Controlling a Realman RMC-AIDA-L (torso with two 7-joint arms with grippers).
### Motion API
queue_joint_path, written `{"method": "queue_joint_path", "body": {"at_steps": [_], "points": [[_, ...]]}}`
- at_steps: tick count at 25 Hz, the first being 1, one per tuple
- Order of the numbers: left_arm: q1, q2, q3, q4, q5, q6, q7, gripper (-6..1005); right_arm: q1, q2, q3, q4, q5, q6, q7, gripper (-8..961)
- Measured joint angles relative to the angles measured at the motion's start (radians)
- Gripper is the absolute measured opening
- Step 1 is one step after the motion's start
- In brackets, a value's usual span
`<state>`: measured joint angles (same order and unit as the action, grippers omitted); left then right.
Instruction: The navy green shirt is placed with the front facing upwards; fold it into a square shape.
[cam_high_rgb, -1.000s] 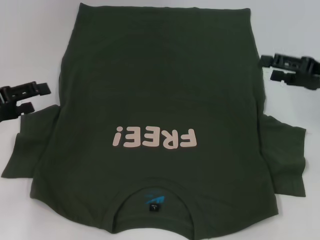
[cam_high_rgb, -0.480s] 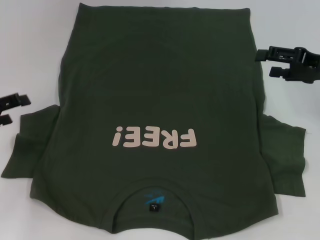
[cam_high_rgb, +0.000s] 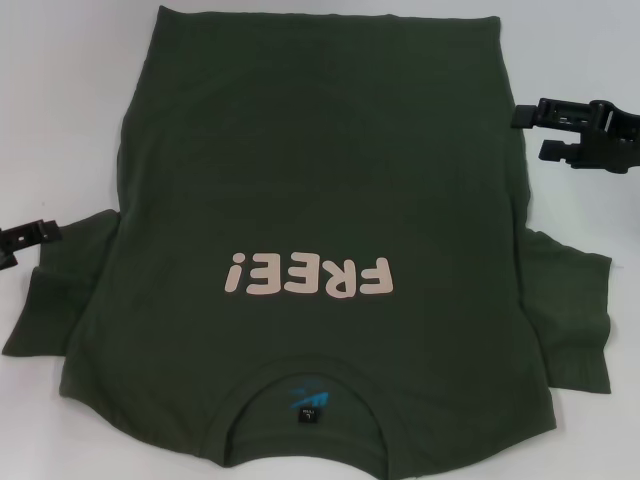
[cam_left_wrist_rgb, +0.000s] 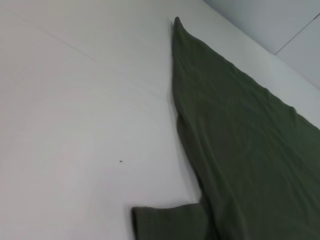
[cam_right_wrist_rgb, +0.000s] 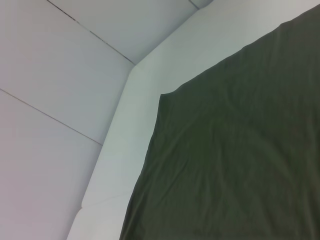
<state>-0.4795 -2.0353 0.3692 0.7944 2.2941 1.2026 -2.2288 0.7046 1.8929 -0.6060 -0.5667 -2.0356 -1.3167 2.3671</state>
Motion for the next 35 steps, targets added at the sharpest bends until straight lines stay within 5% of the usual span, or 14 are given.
{"method": "queue_joint_path", "body": {"at_steps": [35], "points": [[0.002,-0.023,0.106,-0.04,0.014,-0.093,0.006,917,-0.008,-0.003,0.011,0.001,0.005,0.002,0.009,942]]}}
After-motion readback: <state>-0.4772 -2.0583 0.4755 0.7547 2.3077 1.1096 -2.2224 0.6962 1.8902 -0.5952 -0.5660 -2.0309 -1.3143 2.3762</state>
